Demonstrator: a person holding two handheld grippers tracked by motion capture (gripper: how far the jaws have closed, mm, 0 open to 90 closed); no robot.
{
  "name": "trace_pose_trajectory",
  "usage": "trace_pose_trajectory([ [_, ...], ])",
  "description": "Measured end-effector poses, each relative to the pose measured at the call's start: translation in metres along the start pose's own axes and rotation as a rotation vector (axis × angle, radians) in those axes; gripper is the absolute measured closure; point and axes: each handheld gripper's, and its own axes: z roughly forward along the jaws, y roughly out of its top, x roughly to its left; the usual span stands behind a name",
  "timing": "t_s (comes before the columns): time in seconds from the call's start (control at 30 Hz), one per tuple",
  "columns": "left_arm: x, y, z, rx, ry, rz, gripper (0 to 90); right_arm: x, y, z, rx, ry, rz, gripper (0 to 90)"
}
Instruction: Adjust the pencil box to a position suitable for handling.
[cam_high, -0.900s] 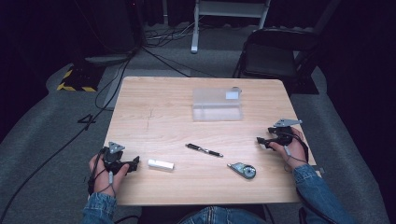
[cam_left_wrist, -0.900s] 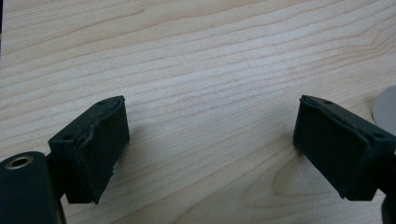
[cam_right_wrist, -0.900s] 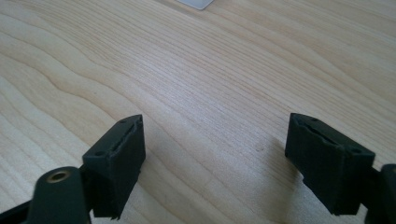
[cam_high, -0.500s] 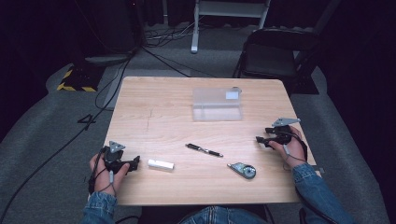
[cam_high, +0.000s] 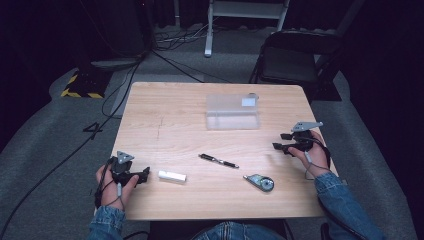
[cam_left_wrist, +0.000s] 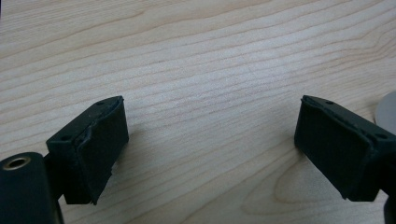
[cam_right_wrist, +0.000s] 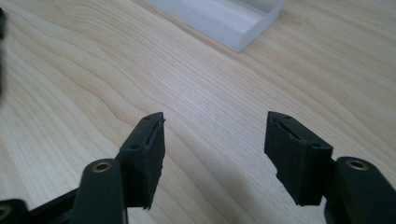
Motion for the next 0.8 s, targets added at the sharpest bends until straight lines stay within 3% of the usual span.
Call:
trace_pose_trajectory([
  [0.17, -0.001, -0.002, -0.002, 0.0, 0.0, -0.001, 10.8, 0.006, 0.016, 0.001, -0.027, 0.032, -0.036, 41.8],
  [0.4, -0.002, -0.005, -0.005, -0.003, 0.0, -0.003, 11.0, 0.015, 0.039, 0.015, -0.043, 0.076, -0.086, 42.2],
  [0.73, -0.002, -0.006, -0.005, -0.003, 0.001, 0.002, 11.0, 0.022, 0.062, 0.044, -0.021, 0.099, -0.127, 43.1],
  [0.8, -0.002, -0.006, -0.006, -0.003, 0.002, 0.002, 11.0, 0.022, 0.066, 0.051, 0.003, 0.09, -0.161, 46.3],
])
